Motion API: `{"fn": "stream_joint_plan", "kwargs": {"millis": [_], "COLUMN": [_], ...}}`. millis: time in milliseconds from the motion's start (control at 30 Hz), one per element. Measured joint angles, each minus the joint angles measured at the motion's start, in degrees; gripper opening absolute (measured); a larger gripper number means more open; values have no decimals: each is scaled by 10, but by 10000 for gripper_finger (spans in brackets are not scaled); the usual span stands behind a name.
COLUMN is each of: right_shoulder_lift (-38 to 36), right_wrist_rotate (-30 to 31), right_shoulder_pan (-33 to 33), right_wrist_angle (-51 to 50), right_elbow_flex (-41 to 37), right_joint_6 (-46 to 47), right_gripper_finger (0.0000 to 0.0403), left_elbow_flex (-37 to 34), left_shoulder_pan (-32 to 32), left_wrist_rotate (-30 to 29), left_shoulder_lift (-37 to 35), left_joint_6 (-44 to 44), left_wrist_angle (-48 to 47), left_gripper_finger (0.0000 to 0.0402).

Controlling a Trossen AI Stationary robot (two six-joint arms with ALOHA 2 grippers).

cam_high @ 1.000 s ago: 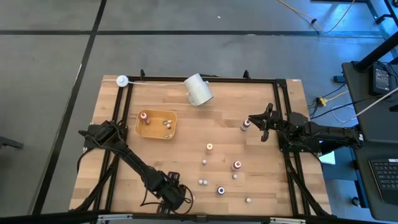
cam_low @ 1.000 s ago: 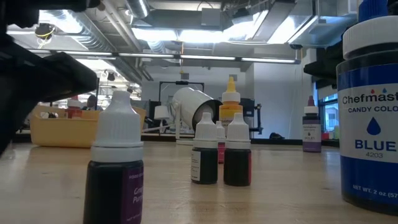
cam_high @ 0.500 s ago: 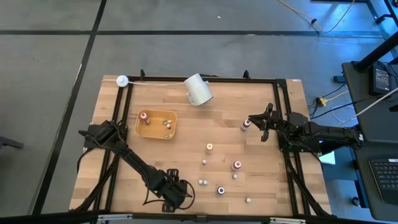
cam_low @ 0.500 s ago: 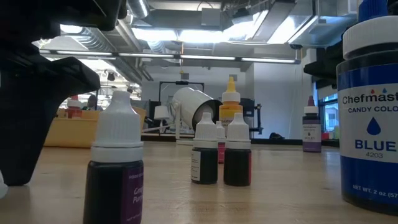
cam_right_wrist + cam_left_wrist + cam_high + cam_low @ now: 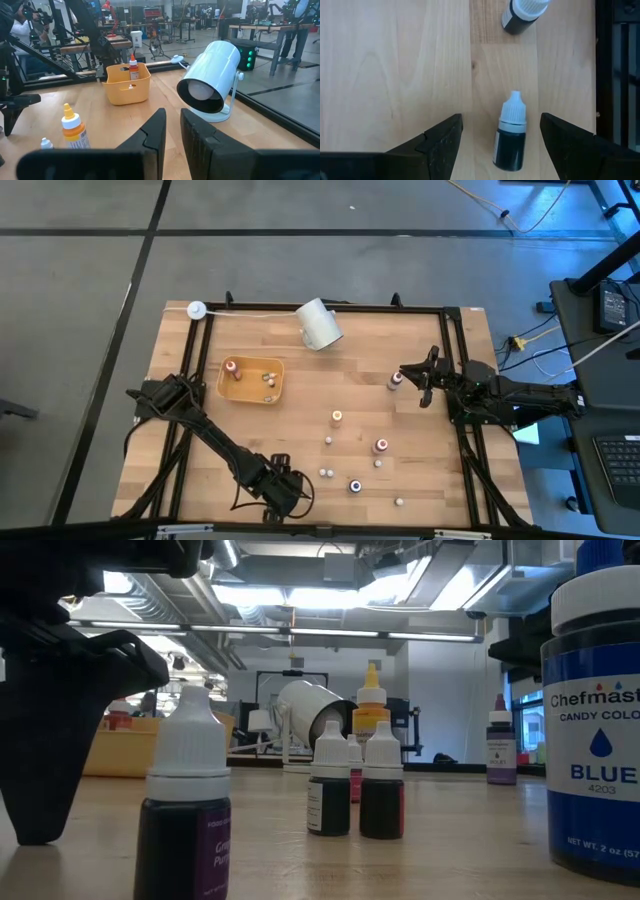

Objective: Pick & Place food coloring
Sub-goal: Put the bottom small blue food coloring bottle into the bin

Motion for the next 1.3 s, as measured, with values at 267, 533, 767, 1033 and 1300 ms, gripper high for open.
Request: {"fn": "stream_joint_plan", "kwargs": {"millis": [267,533,767,1033,1300], "right_shoulder_lift": [0,0,0,0,0], "right_wrist_rotate": [0,0,0,0,0], "right_shoulder_pan": [0,0,0,0,0], "right_wrist_angle": [0,0,0,0,0], "right_elbow_flex": [0,0,0,0,0], "right_joint_6": [0,0,0,0,0], "right_gripper_finger": [62,62,62,62,62], "left_elbow_flex": [2,3,2,1,1], "left_shoulder_pan": [-1,-11,-12,15,65], "left_wrist_rotate": [2,-22,-68,-98,-164], "left_shoulder_lift": [0,0,0,-7,-120], "left_joint_6": [-8,47,47,-56,-99], "left_wrist_angle": [-13,-40,-45,-66,-277], "left_gripper_finger": [247,184,112,63,67]}}
